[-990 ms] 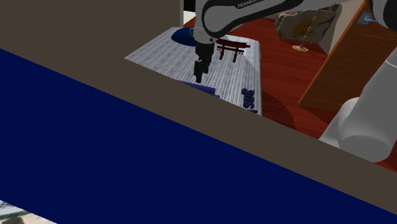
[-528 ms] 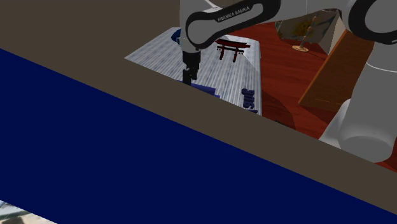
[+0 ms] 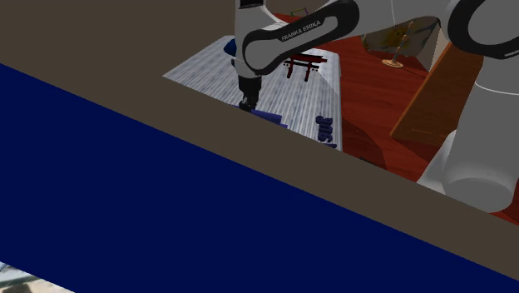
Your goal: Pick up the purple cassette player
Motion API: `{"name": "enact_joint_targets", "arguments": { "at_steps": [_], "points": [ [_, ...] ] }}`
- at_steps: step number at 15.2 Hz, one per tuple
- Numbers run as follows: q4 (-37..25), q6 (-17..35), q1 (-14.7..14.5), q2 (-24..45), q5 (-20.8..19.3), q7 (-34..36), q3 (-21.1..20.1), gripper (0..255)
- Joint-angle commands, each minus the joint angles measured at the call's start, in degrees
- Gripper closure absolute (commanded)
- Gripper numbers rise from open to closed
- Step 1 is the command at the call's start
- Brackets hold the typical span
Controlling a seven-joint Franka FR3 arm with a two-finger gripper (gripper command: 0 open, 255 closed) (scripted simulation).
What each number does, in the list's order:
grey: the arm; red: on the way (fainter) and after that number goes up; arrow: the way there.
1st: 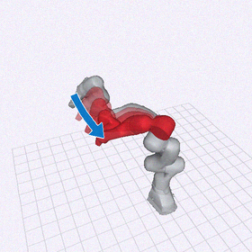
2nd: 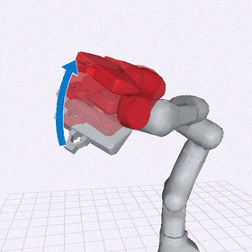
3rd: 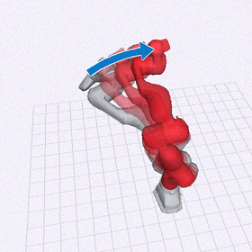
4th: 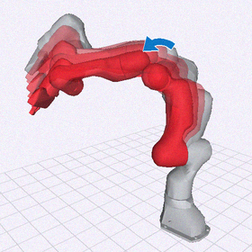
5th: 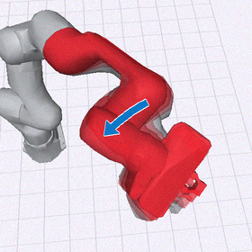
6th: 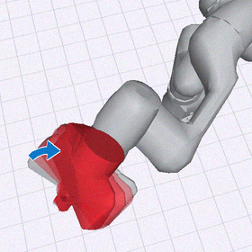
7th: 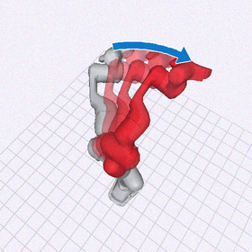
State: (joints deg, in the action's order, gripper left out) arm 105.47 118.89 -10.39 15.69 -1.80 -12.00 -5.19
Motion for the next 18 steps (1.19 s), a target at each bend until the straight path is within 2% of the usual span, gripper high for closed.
{"name": "enact_joint_targets", "arguments": {
  "at_steps": [1, 8, 18],
  "points": [
    [0.0, 0.1, 0.0, 0.1, 0.0, 0.0, 0.0, 255],
    [0.1, 0.1, 0.0, 0.0, 0.0, 0.0, 0.0, 255],
    [-4.3, -6.9, 0.0, -2.6, 0.4, -0.2, -0.1, 255]
  ]
}}
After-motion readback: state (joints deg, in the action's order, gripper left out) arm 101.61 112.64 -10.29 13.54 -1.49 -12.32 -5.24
